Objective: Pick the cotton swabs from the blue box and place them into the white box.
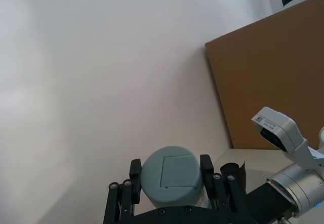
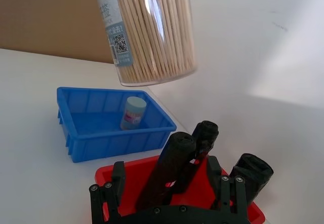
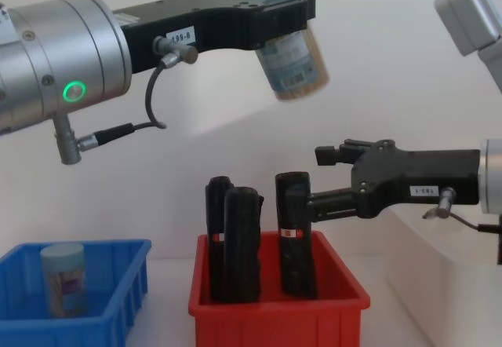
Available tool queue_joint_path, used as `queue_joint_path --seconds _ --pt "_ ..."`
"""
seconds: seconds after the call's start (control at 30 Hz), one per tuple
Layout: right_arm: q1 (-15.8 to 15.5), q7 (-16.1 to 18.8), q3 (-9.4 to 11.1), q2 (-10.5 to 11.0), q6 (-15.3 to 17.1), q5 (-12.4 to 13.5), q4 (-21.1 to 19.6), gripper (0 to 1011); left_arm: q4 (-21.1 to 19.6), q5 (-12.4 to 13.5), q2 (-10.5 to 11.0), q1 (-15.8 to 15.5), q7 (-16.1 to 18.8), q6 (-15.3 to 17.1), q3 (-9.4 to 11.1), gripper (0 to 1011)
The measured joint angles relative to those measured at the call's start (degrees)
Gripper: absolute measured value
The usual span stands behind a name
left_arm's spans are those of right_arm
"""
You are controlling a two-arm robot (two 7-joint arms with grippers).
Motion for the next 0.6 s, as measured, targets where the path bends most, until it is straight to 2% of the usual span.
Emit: queue_joint_path --seconds 0.23,0.6 --pt "-0.2 -0.1 -0.1 0.4 -0.8 0.3 -1.0 1001 0.6 0.1 -0.3 -0.2 -0.2 0.8 0.2 711" --pt "-0.4 -0.2 -0.3 0.7 -1.4 2.6 -2.8 1001 1.3 0.2 -0.8 -0.5 -0.2 1.6 0.6 711"
